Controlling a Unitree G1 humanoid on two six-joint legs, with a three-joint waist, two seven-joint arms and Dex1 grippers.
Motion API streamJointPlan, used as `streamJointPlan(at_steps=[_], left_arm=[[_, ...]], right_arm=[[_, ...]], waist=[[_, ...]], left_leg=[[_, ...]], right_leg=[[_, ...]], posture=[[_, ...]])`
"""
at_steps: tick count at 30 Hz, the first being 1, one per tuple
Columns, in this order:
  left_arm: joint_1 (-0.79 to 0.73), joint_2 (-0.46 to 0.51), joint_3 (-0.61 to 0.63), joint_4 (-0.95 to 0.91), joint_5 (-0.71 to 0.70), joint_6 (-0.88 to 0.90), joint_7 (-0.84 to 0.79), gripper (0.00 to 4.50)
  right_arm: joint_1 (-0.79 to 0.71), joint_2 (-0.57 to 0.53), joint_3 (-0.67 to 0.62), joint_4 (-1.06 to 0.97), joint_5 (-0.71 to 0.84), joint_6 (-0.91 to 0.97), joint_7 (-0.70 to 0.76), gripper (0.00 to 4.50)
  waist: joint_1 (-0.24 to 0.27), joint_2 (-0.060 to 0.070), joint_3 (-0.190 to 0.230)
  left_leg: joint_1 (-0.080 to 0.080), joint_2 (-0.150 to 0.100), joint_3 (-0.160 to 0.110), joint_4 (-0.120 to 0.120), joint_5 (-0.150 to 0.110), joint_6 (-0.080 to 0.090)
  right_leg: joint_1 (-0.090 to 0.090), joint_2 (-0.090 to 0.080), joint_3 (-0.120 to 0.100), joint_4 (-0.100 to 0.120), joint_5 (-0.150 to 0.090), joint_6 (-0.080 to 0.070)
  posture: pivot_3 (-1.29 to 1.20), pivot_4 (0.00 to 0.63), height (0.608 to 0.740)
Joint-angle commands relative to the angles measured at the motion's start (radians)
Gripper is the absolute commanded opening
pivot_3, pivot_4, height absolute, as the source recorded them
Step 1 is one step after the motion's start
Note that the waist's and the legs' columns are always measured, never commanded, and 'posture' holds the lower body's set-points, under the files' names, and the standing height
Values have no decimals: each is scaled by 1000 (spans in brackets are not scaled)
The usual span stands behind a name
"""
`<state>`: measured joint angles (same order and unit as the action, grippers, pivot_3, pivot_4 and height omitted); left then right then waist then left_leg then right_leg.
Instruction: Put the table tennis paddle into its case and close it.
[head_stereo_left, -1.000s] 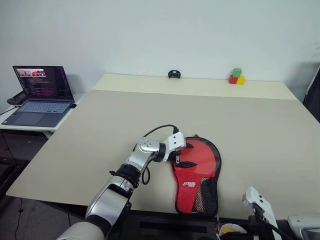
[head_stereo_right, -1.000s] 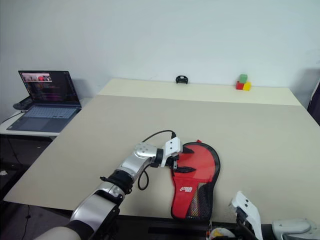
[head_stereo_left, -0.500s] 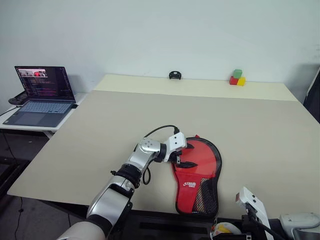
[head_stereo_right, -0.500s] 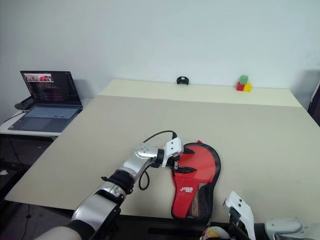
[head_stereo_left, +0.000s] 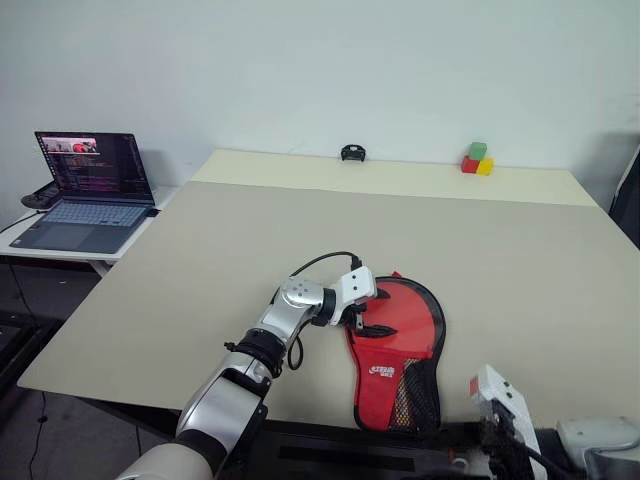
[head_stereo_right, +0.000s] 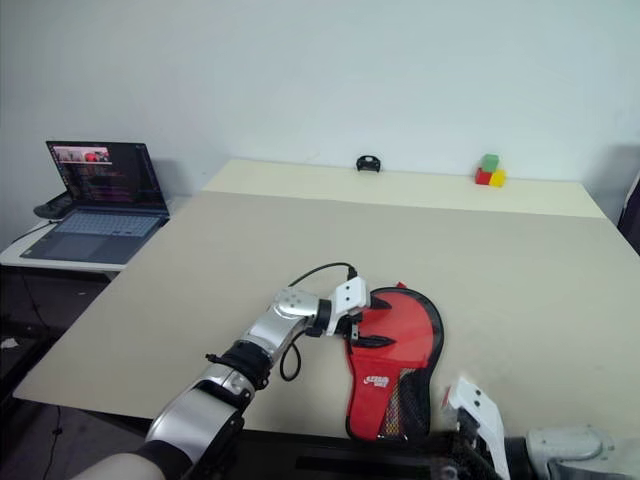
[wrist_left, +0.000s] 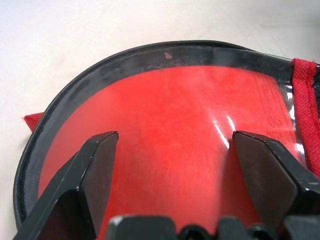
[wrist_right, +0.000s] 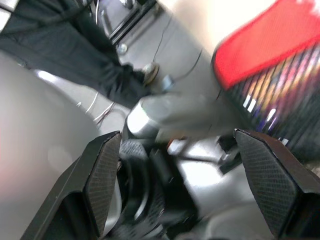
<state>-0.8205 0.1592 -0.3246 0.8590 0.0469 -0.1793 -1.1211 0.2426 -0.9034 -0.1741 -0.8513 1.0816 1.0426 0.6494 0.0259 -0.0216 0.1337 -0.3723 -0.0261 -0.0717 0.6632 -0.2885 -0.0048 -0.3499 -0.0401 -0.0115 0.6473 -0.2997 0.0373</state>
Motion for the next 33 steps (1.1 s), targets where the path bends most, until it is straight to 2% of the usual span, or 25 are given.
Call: streamJointPlan(at_steps=[1, 4, 6, 10, 13, 20, 23, 30, 33], left_arm=[[52, -5, -68, 54, 71, 19, -16, 4007], [54, -2, -66, 47, 69, 19, -17, 4007], [53, 0, -59, 27, 58, 23, -22, 4007], [55, 11, -44, -31, 38, 25, -31, 4007], [67, 43, -17, -176, -4, 56, -47, 4007], [155, 158, 65, -553, -93, 236, -41, 4007], [210, 205, 115, -671, -126, 312, 5, 4007], [400, 284, 309, -890, -230, 519, 169, 4007], [439, 291, 346, -949, -241, 563, 244, 4007]], right_arm=[[-84, 27, -31, 67, -26, -84, 10, 3916], [-174, 27, -20, 149, -80, -130, 35, 3916], [-266, 30, -3, 240, -154, -195, 62, 3916], [-356, 52, 34, 368, -296, -327, 106, 3916], [-463, 107, 25, 510, -333, -366, 96, 3916], [-584, 151, 51, 726, -444, -478, 180, 3916], [-616, 164, 66, 811, -490, -520, 214, 3916], [-715, 164, 67, 1092, -601, -665, 315, 3916], [-781, 147, 60, 1258, -646, -732, 361, 3916]], waist=[[-1, 0, 0], [0, 1, 0], [-2, 1, 0], [-1, 1, 0], [-6, 4, 3], [-14, 12, 14], [-22, 13, 17], [-32, 15, 24], [-31, 14, 28]], left_leg=[[0, 0, 0, 0, 0, 0], [0, -1, 0, 0, 0, 0], [0, -1, 0, -1, 0, 0], [-1, -1, -1, -1, 0, 0], [-3, -1, -1, -1, 0, 0], [-15, 0, 2, -1, 1, -2], [-20, 0, 3, 1, 2, -4], [-19, 0, 4, 3, 1, -2], [-17, 1, 5, 2, 2, -3]], right_leg=[[0, 0, 0, 0, 0, 0], [0, 0, 0, 0, 0, 0], [0, 0, 0, 0, 0, 0], [-1, 0, -1, -1, 0, -1], [-4, 0, 0, -1, 0, -1], [-19, -1, 4, 6, 0, -2], [-26, -2, 4, 10, 0, -3], [-26, -2, 5, 14, 0, -3], [-26, -2, 6, 15, -1, -4]], posture=[[0, 150, 740], [0, 150, 740], [0, 150, 740], [0, 150, 740], [0, 150, 740], [0, 150, 740], [0, 150, 740], [0, 150, 740], [0, 150, 740]])
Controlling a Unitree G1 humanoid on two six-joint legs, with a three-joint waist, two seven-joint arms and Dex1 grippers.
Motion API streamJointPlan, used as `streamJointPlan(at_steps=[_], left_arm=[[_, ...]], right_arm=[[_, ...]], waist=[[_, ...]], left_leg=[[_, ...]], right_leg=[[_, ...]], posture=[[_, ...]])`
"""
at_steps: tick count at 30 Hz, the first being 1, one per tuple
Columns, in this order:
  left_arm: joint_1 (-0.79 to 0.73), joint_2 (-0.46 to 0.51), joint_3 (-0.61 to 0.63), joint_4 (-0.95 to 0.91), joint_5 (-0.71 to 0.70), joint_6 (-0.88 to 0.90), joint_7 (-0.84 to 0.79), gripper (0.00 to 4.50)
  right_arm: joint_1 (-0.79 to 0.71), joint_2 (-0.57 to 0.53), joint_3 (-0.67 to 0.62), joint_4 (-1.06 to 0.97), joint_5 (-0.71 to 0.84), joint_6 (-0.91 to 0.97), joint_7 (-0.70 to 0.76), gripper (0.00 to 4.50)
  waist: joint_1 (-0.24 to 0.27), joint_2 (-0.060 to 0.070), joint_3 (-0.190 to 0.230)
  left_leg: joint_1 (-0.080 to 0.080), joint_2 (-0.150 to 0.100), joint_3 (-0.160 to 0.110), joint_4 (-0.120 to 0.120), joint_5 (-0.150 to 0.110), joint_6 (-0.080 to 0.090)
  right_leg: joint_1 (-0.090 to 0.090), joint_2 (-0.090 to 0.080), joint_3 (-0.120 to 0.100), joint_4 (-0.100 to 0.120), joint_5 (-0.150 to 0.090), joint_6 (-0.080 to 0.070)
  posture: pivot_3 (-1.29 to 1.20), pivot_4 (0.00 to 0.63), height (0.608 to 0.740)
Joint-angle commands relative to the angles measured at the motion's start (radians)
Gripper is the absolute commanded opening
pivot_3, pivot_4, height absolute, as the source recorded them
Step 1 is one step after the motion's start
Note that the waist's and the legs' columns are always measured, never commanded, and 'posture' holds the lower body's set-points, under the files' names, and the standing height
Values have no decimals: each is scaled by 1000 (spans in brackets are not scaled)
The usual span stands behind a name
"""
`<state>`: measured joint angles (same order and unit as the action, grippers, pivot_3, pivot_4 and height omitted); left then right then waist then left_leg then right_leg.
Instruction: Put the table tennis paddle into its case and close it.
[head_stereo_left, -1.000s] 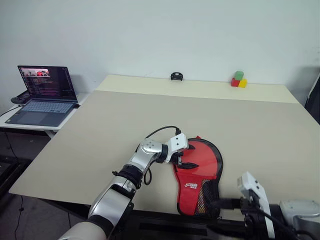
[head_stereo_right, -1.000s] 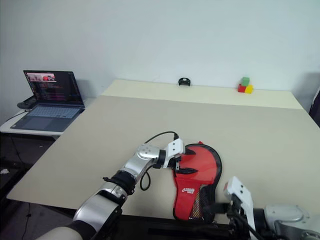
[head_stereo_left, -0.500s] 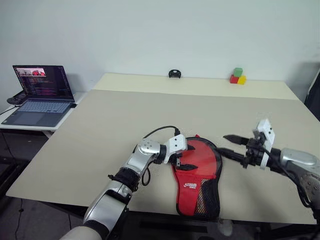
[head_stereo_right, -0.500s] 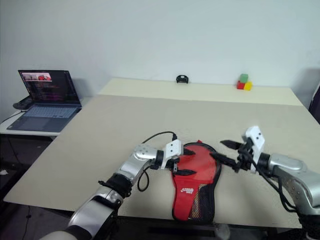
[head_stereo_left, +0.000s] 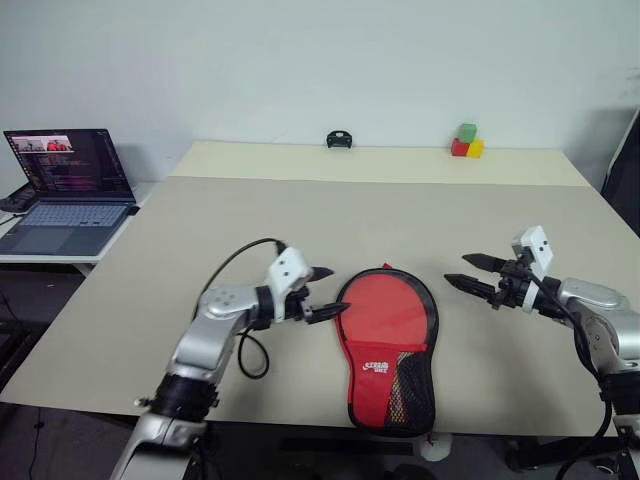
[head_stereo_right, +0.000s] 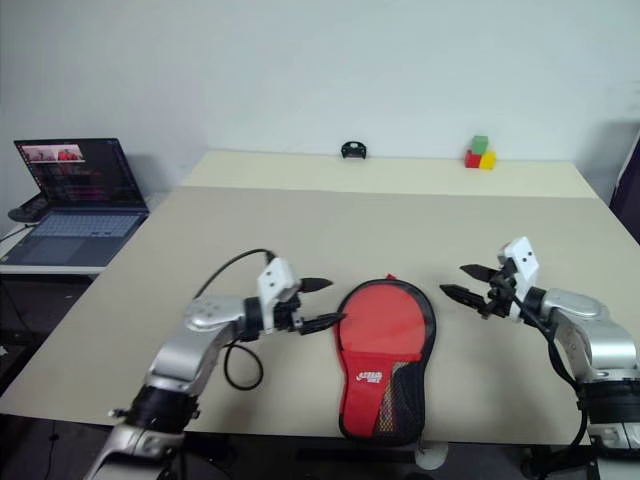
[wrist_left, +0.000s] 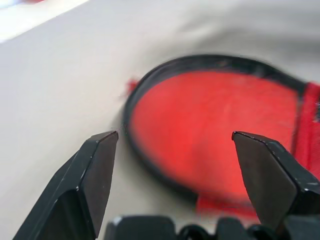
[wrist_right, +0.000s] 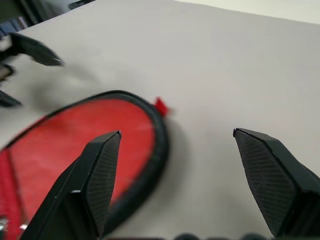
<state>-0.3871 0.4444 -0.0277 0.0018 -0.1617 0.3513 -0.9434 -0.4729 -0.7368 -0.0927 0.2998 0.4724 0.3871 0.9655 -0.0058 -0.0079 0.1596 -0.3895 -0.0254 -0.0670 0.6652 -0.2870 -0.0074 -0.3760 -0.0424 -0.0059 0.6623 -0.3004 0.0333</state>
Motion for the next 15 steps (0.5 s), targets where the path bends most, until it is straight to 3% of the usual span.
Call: streamJointPlan(at_steps=[1, 6, 15], left_arm=[[4, 1, 49, -100, -27, 42, 92, 4007], [-6, 32, 65, -81, -14, 34, 143, 4007], [-67, 69, 43, 95, 3, -80, 142, 4007]], right_arm=[[-94, -27, -24, 172, -52, -103, 63, 3916], [-208, -41, -29, 369, -114, -178, 90, 3916], [-189, -52, -13, 313, -147, -120, 128, 3916]], waist=[[2, 0, 3], [5, 0, 3], [4, 0, 3]], left_leg=[[0, 0, 0, 1, 0, -1], [0, -1, 0, 1, 3, -5], [0, 0, 1, 0, 3, -6]], right_leg=[[0, 0, 0, 1, 0, 0], [0, -1, 0, 1, 0, 0], [-1, -2, 0, 1, 0, -1]], posture=[[0, 150, 740], [0, 150, 740], [0, 150, 740]])
